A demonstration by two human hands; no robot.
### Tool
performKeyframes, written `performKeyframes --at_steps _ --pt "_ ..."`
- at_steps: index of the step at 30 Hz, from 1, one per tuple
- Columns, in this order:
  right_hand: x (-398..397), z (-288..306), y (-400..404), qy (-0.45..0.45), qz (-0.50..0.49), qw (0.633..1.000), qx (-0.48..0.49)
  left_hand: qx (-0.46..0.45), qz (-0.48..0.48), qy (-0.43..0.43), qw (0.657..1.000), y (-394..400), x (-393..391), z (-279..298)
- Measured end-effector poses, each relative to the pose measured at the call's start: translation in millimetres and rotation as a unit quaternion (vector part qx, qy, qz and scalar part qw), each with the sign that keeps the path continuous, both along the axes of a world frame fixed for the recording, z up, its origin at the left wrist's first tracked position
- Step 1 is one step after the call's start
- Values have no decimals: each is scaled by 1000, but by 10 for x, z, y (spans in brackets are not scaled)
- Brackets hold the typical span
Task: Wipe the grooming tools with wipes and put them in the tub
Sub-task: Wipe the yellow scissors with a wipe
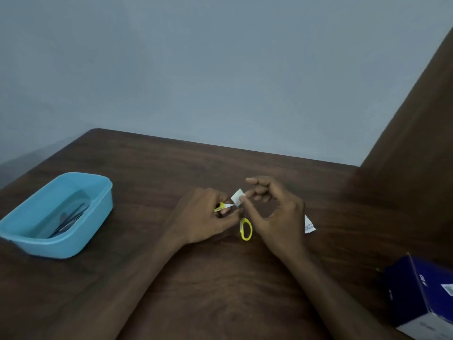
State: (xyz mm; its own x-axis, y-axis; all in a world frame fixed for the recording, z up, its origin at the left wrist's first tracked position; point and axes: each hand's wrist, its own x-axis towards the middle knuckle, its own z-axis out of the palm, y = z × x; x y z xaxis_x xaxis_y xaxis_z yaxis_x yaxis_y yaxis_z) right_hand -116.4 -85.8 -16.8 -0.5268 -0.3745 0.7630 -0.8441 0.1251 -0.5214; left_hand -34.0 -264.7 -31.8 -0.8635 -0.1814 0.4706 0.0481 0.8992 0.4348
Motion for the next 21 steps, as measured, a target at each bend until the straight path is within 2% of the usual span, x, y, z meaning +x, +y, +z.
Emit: performKeyframes --at_steps 3,7,10,13,15,18,21 --pt "-3 -15 -22 0 6 1000 27 -6 -19 5 1000 15 38 45" --pt "-97 -24 -46 -151 -18 987 -51 -43 -61 2 997 89 111 73" --pt "-229 -41 1 -269 -23 956 -111 -4 -64 9 998 85 139 88" --pt "-258 -55 68 -350 36 932 -91 78 -75 22 994 33 131 98" --pt "-196 -54 83 -370 87 923 -56 111 -76 29 990 15 126 102" --pt "-77 -10 85 -388 153 909 -21 127 -76 19 989 17 127 87" --pt "-41 39 96 -409 183 893 -26 120 -71 2 990 19 118 81"
